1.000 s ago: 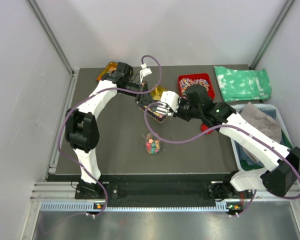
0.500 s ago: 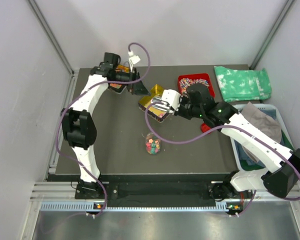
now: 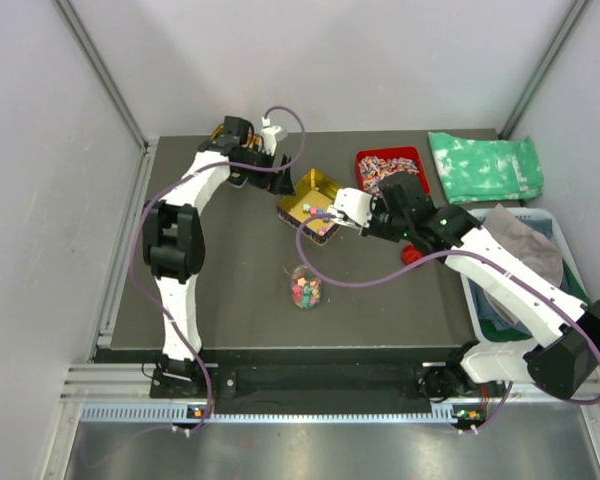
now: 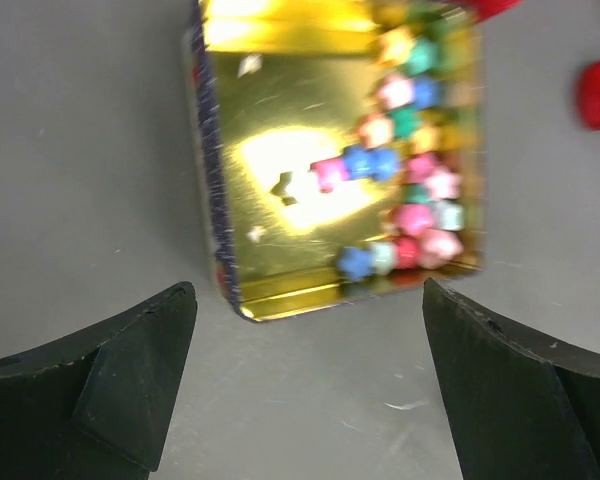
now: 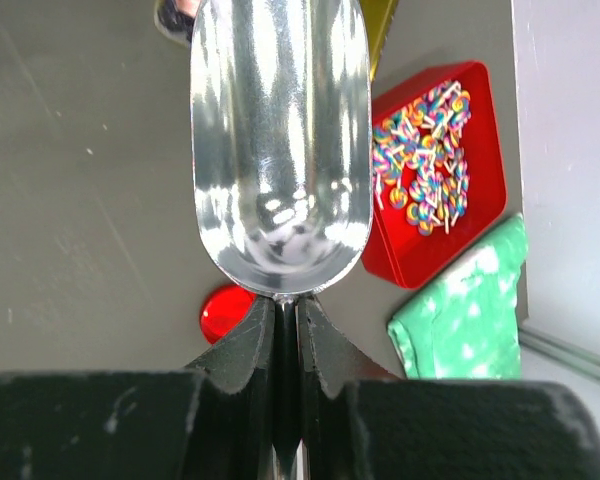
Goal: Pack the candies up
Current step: Scoop the fake candies from the storage box.
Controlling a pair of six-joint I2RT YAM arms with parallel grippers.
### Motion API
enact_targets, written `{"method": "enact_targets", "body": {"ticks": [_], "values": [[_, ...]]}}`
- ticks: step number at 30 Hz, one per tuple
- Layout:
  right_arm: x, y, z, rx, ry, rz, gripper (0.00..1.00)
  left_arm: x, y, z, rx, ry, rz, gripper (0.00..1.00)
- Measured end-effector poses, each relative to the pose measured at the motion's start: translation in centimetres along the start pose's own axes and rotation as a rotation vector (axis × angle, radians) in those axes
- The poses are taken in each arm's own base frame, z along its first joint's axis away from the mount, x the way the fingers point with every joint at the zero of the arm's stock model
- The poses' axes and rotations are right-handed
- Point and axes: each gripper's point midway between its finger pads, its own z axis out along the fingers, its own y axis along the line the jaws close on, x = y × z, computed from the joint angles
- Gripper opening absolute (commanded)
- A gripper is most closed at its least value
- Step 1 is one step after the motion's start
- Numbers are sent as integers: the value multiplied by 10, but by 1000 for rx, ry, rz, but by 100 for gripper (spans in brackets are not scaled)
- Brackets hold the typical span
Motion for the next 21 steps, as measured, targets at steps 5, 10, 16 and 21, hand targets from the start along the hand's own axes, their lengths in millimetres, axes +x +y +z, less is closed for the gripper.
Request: {"method": "enact_targets", "body": {"ticks": [5,10,16,21], "values": [[11,-5,-6,3,45,-10,0,19,25,22,-128,68,-3,99],[8,-10,-10,13,38,-16,0,21,40,24,-220,81,11,91],[13,-10,-12,0,62,-68,0,30,52,30,-291,120,34,80],[21,-9,-14,-10,99,-123,0,42,53,45,-304,162,52,56]]}}
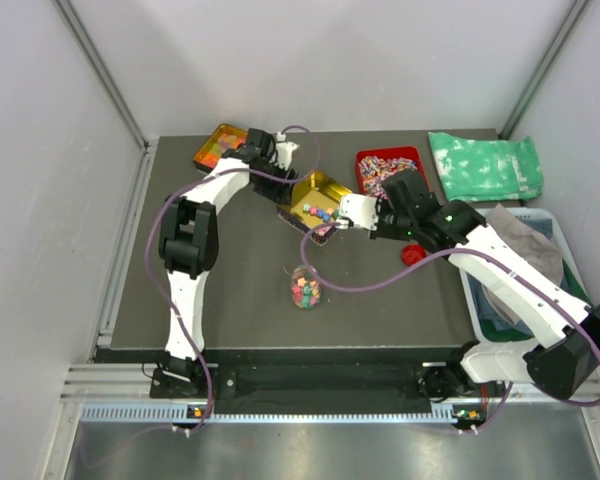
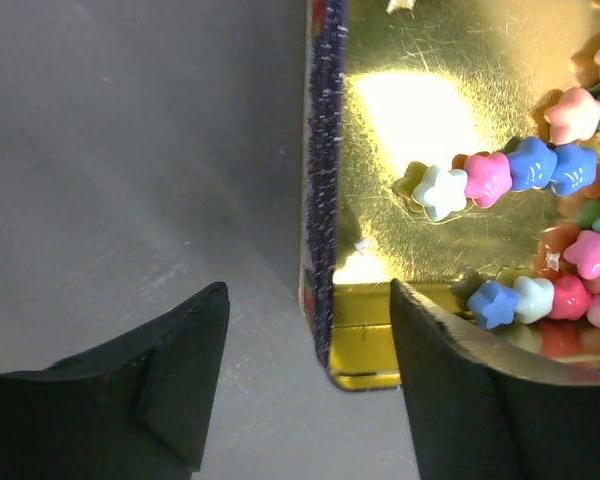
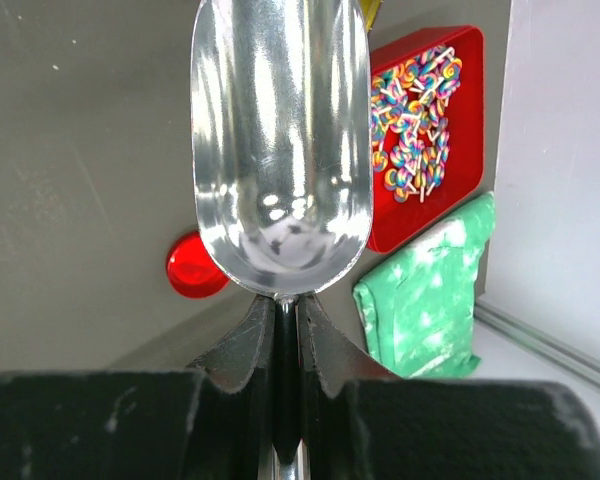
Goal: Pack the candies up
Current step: Scoop the fake candies from the storage box.
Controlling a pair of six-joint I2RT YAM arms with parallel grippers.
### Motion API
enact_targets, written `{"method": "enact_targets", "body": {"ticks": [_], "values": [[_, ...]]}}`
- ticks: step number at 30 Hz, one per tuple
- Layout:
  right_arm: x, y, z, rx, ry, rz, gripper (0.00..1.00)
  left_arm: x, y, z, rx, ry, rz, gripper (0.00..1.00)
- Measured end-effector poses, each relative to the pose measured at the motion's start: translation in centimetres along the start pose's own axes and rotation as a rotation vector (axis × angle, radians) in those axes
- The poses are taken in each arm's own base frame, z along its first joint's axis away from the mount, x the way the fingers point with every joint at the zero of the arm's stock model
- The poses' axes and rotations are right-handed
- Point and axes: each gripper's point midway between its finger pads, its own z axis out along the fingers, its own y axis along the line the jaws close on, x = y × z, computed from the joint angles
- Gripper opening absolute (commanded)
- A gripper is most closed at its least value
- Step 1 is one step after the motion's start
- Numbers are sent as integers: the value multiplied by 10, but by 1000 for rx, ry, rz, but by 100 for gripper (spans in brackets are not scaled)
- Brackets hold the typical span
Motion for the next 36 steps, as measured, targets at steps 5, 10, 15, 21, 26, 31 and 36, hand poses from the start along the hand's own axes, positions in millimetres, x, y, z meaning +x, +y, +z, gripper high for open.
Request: {"method": "enact_targets", "body": {"ticks": [5,10,15,21,26,31,36], "values": [[1,-6,-8,6,13,-27,0,9,-5,14,-3,35,18,38],[0,-12,-12,22,17,-53,0,13,-5,22,-17,55,39,23],[5,-17,-12,28,61,-105,0,6,-1,22,-39,46,53,0],[6,-31,1,68,145,-238,0,-3,5,18,-88,42,93,0],[2,-40,27,83,211,-353,0,-9,-1,19,-120,44,148,0],[0,-46,56,84,270,-444,0,-12,-16,25,-147,53,229,0],[-4,-52,74,83,299,-502,0,-16,-24,24,-191,35,295,0]]}}
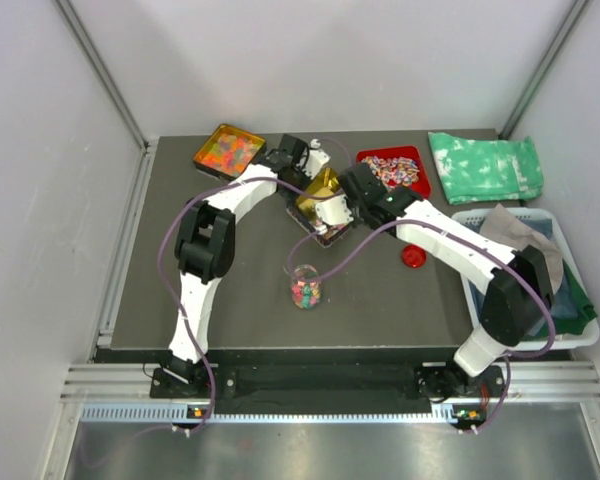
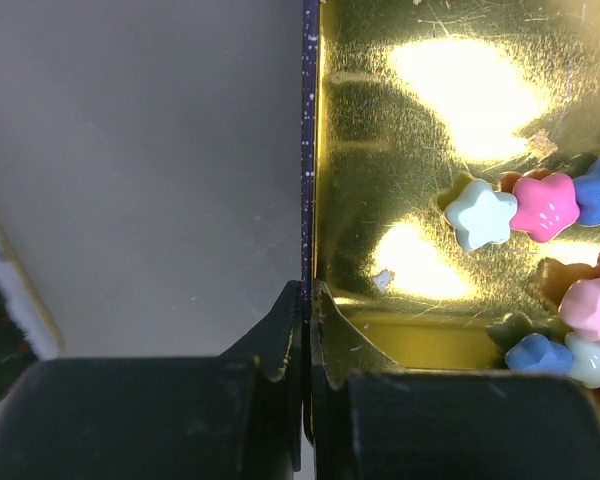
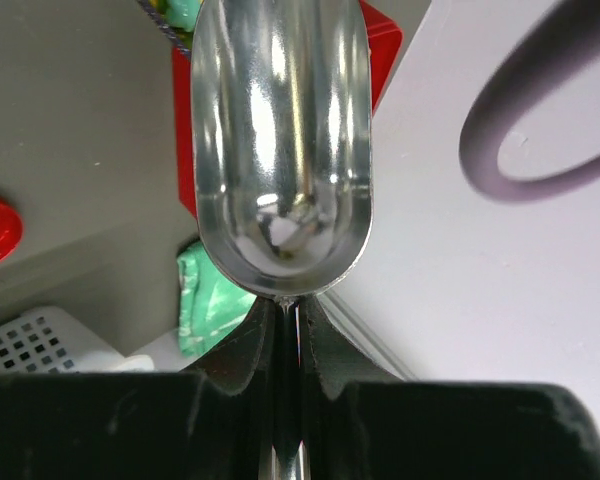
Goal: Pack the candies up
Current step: Scoop the fake candies from the storage box.
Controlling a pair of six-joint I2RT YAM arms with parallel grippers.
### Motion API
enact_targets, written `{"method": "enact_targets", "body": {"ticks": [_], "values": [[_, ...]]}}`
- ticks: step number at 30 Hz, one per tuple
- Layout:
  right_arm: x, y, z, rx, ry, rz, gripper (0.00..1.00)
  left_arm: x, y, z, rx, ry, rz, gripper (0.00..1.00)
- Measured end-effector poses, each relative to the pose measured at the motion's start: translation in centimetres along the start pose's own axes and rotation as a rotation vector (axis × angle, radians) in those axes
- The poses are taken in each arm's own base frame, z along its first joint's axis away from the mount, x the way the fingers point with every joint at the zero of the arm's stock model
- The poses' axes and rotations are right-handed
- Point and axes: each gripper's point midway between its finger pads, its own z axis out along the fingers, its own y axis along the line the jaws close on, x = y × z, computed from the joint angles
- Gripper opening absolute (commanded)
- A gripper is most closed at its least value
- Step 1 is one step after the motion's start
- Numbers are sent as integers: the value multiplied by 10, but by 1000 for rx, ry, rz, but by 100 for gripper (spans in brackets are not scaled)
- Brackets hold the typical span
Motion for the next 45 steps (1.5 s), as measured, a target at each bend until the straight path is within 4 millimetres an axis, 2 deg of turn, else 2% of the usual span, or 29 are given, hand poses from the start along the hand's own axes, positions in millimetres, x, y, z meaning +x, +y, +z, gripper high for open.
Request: {"method": "enact_targets", "body": {"ticks": [6,14,23,30,39,45], "values": [[-5,-21,7,25,15,-32,0,-16,18,-17,-94,-42,40,0],[-15,-42,23,15,30,-55,0,-32,42,-26,-176,-99,71,0],[-9,-38,50,-30,96,-142,0,-38,40,-55,-195,-190,133,0],[-3,-57,44,8,133,-198,0,-39,32,-72,-181,-276,110,0],[5,-82,35,76,188,-241,0,-51,42,-76,-204,-347,13,0],[2,-85,36,108,208,-288,0,-50,41,-75,-203,-348,8,0]]}}
